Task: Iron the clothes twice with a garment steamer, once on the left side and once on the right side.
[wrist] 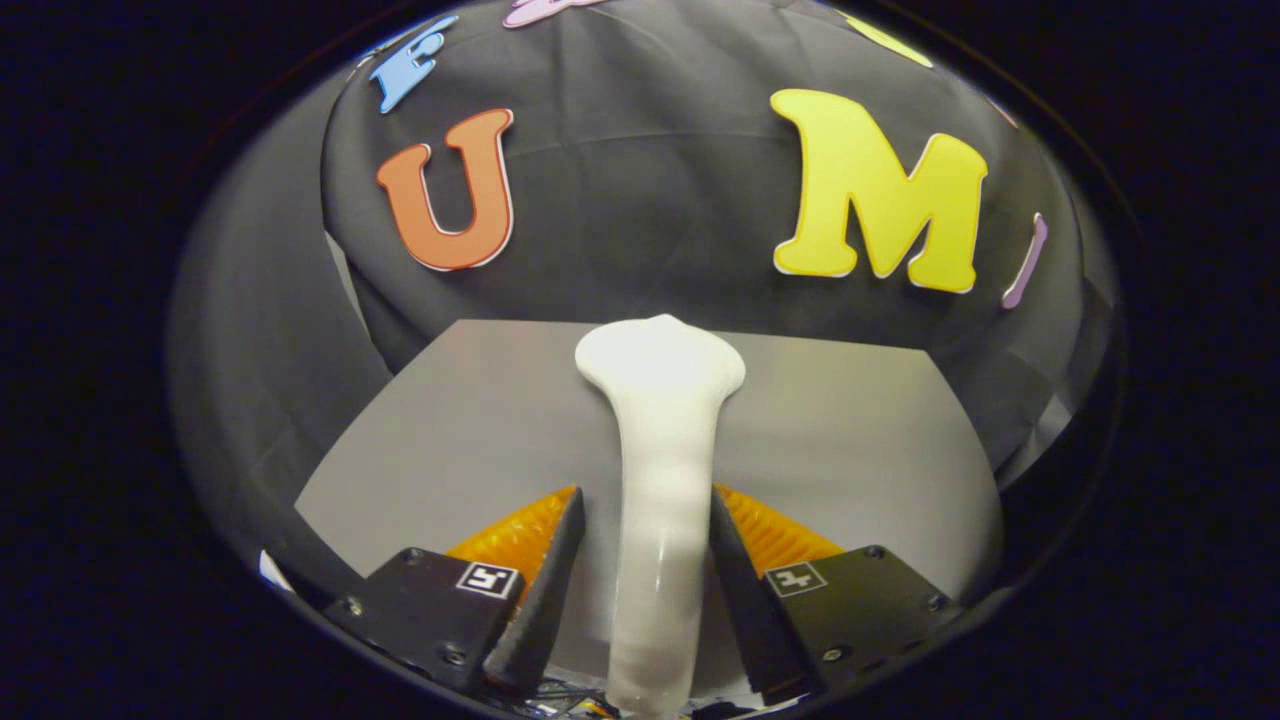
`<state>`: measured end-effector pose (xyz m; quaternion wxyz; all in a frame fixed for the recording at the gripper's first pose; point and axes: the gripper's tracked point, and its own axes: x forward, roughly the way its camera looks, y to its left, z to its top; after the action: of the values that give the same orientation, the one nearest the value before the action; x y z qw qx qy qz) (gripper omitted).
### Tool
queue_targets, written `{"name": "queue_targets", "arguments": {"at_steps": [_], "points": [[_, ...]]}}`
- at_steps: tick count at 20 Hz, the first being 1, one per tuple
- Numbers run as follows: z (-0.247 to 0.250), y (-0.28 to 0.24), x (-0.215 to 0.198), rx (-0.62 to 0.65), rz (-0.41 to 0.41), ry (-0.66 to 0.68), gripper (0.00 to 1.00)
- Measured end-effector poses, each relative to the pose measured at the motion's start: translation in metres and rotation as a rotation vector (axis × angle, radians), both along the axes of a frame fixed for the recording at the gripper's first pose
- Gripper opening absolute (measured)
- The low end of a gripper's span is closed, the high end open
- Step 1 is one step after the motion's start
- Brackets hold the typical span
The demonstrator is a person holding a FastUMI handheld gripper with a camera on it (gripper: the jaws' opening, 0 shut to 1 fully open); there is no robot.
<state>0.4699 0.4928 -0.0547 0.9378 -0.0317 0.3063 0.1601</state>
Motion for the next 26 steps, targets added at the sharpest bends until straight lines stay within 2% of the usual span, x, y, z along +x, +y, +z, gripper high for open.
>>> {"name": "queue_targets", "arguments": {"at_steps": [4, 7, 9, 13, 17, 26], "points": [[-0.001, -0.009, 0.004, -0.010, -0.044, 0.055, 0.57], [0.001, -0.010, 0.009, 0.012, -0.067, 0.111, 0.49], [0.004, -0.009, 0.007, 0.043, -0.053, 0.124, 0.43], [0.005, -0.008, 0.003, 0.120, 0.012, 0.121, 0.37], [0.022, -0.026, -0.008, 0.139, 0.015, 0.051, 0.35], [0.076, -0.066, -0.076, 0.251, 0.051, -0.092, 0.35]]}}
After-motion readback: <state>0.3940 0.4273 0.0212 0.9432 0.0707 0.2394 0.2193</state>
